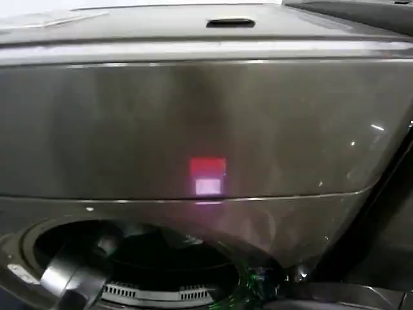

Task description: Grasp the clothes from the dryer.

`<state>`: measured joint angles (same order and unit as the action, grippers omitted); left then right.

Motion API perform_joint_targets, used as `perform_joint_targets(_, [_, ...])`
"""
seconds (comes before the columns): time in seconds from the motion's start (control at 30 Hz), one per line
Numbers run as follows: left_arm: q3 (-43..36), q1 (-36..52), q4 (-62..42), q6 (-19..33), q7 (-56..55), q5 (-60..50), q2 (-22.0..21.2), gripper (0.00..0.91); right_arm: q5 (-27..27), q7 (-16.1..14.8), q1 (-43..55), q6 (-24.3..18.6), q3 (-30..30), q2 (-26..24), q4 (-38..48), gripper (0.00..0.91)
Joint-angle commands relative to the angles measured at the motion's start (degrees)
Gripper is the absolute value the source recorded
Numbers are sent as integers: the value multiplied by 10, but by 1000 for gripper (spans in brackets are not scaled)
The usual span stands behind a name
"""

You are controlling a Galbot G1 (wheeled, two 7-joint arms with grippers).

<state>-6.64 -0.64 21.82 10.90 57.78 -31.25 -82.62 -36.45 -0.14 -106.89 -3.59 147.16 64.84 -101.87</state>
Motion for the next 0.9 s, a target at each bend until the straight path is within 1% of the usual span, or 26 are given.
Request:
perform_joint_targets(0.03, [0,3,6,1,-4,17,-1,0,0,0,1,-1,0,1,2,907])
perform_joint_targets(0.17, [17,-9,24,-5,-34,45,3,0,1,-1,1,-3,0,0,5,907])
perform_joint_targets(0.23, [40,-21,33,-14,-55,56,2,0,2,-1,2,-4,-1,-3,8,907])
perform_joint_targets(0.3, [66,-46,62,-25,-106,85,4,0,3,-1,3,-6,-3,-3,9,907])
perform_joint_targets(0.4, [105,-96,142,-58,-175,161,11,0,11,-1,8,-11,-10,-2,10,907])
perform_joint_targets(0.5, [135,-136,234,-88,-287,227,9,0,11,0,15,-11,-19,-2,7,907])
perform_joint_targets(0.57, [154,-167,287,-110,-358,260,7,0,13,0,18,-13,-23,-2,9,907])
perform_joint_targets(0.6, [169,-178,307,-115,-373,263,2,0,14,0,19,-13,-25,-2,10,907])
perform_joint_targets(0.67, [192,-202,344,-120,-458,276,-4,0,14,1,21,-13,-27,-3,9,907])
perform_joint_targets(0.73, [213,-236,388,-119,-514,288,-10,0,14,1,22,-13,-28,-3,10,907])
perform_joint_targets(0.77, [223,-248,405,-110,-538,291,-13,0,14,1,22,-13,-28,-4,11,907])
perform_joint_targets(0.9, [256,-298,467,-56,-618,295,-24,0,14,3,23,-13,-28,-5,12,907])
